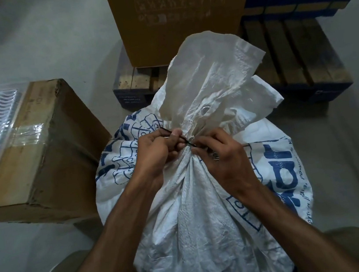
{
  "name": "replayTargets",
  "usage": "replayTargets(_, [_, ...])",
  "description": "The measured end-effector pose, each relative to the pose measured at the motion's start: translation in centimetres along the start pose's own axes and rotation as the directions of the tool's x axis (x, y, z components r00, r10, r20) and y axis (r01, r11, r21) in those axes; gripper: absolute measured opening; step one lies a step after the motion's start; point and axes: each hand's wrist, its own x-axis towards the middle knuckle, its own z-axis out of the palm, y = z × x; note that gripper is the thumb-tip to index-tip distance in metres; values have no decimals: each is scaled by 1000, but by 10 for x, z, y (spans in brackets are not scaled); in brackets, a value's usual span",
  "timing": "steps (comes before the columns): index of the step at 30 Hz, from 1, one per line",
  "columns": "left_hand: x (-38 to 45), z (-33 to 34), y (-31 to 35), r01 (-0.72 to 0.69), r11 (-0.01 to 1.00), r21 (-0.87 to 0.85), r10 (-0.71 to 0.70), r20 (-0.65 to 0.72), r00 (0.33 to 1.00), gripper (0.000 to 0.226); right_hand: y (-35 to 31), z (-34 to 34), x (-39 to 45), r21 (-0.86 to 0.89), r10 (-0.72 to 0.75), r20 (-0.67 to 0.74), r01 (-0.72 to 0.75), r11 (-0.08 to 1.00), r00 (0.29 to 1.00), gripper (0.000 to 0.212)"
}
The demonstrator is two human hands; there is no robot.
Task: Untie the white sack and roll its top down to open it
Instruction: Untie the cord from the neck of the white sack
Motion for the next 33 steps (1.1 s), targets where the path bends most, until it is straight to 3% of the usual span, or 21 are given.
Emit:
replayTargets(4, [-2, -1, 1, -125, 980, 155, 115, 70, 991, 13, 1, 9, -1, -44, -3, 26, 4, 999, 1000, 13])
replayTargets(9, [-2, -7, 8, -266, 894, 362, 207, 195, 959, 24, 1, 14, 4, 41, 129, 50, -132, 990, 990, 6])
replayTargets(11, [1, -11, 6, -334, 801, 496, 260, 214, 941, 38, 0, 13, 4, 72, 146, 65, -150, 986, 987, 6])
replayTargets(14, [3, -13, -1, -474, 542, 694, 381, 299, 875, 26, 0, 12, 5, 102, 158, 94, -167, 981, 983, 6])
replayTargets(15, [5, -13, -3, -502, 497, 708, 396, 329, 857, 21, 1, 12, 5, 107, 158, 101, -169, 980, 982, 6])
replayTargets(21, [12, -17, 0, -585, 458, 669, 408, 426, 808, 14, 5, 13, 5, 99, 151, 117, -163, 982, 982, 5])
replayTargets(33, [22, -18, -6, -617, 474, 628, 437, 441, 784, 12, 11, 9, 5, 164, 166, 138, -188, 968, 976, 4])
